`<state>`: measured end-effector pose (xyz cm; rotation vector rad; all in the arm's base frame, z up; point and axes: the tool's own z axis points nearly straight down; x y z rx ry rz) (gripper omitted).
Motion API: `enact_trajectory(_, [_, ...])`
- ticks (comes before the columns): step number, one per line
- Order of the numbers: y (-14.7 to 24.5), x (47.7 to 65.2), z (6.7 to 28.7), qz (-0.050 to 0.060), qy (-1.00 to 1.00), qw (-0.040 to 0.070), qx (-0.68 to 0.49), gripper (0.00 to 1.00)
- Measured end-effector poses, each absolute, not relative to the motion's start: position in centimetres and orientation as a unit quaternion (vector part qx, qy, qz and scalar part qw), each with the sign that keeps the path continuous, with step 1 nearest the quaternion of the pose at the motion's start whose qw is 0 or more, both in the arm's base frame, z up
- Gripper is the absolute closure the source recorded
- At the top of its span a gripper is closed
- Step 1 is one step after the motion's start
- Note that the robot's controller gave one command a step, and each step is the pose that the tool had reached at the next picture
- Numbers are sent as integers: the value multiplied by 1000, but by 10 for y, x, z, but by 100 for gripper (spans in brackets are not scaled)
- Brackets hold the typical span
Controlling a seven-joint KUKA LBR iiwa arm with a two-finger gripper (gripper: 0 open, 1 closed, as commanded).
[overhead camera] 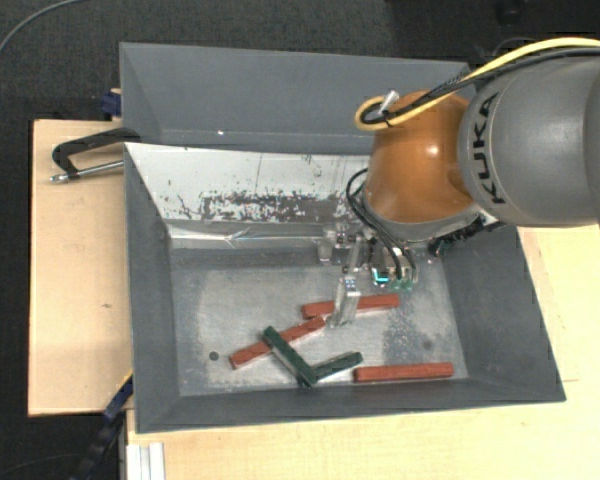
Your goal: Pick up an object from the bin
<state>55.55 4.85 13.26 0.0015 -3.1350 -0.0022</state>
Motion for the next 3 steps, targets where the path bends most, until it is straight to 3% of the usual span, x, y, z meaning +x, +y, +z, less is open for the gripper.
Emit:
enact_trajectory(1, [-12, 536, 67, 1, -1000, 3, -6, 0])
enact_trajectory(2, [-12, 535, 102, -1, -998, -3, -59, 0])
enact_trajectory(3, [11, 534, 104, -1, -997, -3, -77, 0])
